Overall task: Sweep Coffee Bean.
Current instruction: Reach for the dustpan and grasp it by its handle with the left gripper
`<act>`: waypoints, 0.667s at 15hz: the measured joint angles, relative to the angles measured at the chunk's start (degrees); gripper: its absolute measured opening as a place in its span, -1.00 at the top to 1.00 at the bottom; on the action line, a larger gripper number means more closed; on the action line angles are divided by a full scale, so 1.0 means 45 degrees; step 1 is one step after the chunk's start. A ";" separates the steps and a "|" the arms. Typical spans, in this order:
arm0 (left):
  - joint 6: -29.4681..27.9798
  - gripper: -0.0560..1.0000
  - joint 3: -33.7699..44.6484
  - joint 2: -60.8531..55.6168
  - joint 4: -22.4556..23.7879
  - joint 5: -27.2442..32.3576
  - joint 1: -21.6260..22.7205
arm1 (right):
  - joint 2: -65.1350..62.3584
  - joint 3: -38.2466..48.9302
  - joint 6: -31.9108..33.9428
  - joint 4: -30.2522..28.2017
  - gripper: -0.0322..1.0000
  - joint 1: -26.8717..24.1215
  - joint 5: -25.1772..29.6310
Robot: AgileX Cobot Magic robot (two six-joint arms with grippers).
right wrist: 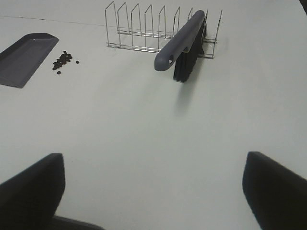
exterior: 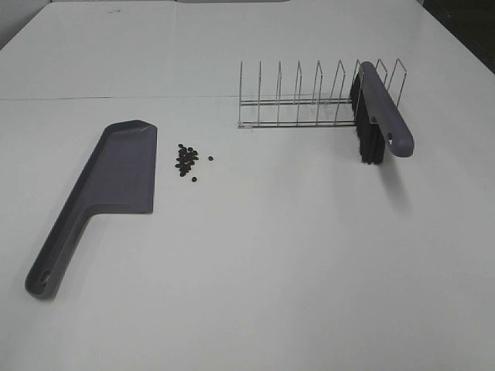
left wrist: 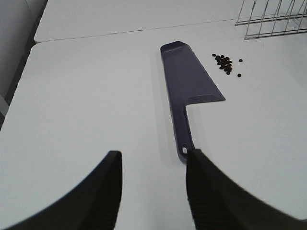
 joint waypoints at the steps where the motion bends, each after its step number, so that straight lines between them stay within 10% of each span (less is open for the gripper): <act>1: 0.0000 0.15 0.0000 0.0000 0.0000 0.0000 0.0000 | 0.0000 0.0000 0.0000 0.0000 -0.74 0.0000 0.0000; 10: 0.0000 0.15 0.0000 0.0000 0.0000 0.0000 0.0000 | 0.0000 0.0000 0.0000 0.0000 -0.74 0.0000 0.0000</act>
